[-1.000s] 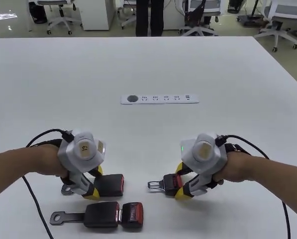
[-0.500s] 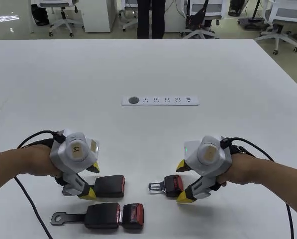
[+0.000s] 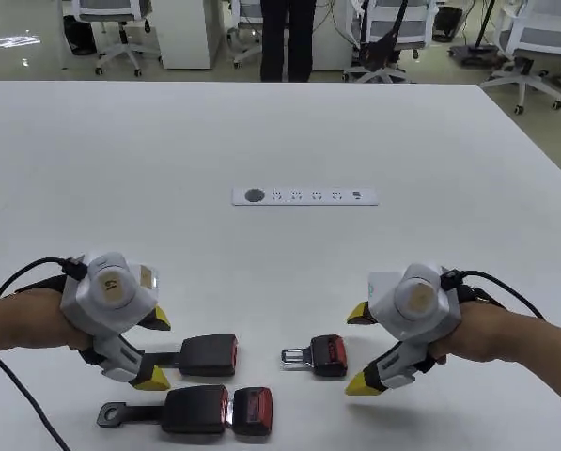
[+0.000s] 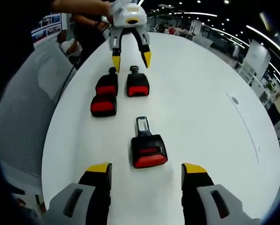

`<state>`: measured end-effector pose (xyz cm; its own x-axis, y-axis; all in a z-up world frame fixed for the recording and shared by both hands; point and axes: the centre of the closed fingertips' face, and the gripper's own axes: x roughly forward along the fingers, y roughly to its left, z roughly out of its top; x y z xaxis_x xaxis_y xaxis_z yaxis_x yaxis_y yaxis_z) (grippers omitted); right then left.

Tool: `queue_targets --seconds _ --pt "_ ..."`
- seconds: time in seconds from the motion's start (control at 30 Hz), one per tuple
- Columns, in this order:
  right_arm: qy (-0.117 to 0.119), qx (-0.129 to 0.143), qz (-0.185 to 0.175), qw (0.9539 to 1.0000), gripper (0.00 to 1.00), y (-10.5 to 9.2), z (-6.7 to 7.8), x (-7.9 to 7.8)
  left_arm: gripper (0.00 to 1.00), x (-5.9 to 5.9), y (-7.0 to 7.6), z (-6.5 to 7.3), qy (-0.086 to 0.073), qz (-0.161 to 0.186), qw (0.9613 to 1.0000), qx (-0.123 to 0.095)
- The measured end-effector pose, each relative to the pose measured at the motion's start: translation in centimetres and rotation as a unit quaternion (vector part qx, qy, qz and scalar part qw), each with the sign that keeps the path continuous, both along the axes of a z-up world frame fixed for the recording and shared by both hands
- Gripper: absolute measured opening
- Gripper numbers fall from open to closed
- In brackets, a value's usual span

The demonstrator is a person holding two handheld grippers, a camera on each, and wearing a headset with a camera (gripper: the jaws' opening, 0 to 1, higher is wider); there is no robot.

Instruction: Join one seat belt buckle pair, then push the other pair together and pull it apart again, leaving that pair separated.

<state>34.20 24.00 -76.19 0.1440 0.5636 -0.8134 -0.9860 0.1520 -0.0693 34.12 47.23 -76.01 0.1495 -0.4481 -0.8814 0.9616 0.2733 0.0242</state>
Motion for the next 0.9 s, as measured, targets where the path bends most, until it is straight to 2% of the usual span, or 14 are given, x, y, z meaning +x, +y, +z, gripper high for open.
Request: queue_targets --seconds 0.13,0.2,0.3,0.37,0.47,0.57,0.6,0.67,0.73,0.83,0.9 --pt "0.000 0.014 -0.013 0.9998 0.61 -0.2 0.1 -0.6 0.54 -0.9 0.1 1.0 -0.003 0.037 0.9989 -0.028" --pt "-0.002 0.020 -0.020 0.9996 0.62 -0.3 0.3 -1.1 0.55 -1.0 1.1 0.6 -0.005 0.047 0.9983 -0.035" --pt "-0.002 0.028 -0.026 0.9993 0.63 -0.5 0.5 -1.7 0.55 -1.8 1.2 0.9 -0.009 0.061 0.9969 -0.050" --pt "-0.004 0.038 -0.031 0.9988 0.66 -0.5 0.8 -2.4 0.56 -2.0 1.7 1.0 -0.015 0.078 0.9944 -0.070" --pt "-0.006 0.045 -0.039 0.9982 0.67 -1.0 0.3 -2.6 0.58 -2.7 2.0 1.3 -0.019 0.090 0.9921 -0.085" --pt "-0.012 0.057 -0.053 0.9969 0.68 -1.2 1.0 -3.3 0.59 -3.4 2.6 1.3 -0.024 0.110 0.9879 -0.107" --pt "-0.014 0.059 -0.058 0.9965 0.69 -1.3 0.8 -3.3 0.59 -3.5 2.7 1.3 -0.028 0.113 0.9869 -0.112" --pt "-0.016 0.074 -0.073 0.9944 0.70 -1.5 0.9 -3.4 0.60 -3.8 2.9 1.5 -0.041 0.122 0.9832 -0.130" --pt "-0.021 0.085 -0.091 0.9920 0.71 -1.7 1.1 -3.7 0.61 -4.7 2.4 2.3 -0.050 0.132 0.9794 -0.144" --pt "-0.025 0.107 -0.116 0.9872 0.73 -1.8 1.7 -4.1 0.64 -5.1 2.8 1.9 -0.060 0.147 0.9748 -0.156" --pt "-0.029 0.115 -0.133 0.9840 0.74 -2.1 1.3 -4.0 0.67 -5.7 2.9 1.8 -0.062 0.156 0.9723 -0.163"
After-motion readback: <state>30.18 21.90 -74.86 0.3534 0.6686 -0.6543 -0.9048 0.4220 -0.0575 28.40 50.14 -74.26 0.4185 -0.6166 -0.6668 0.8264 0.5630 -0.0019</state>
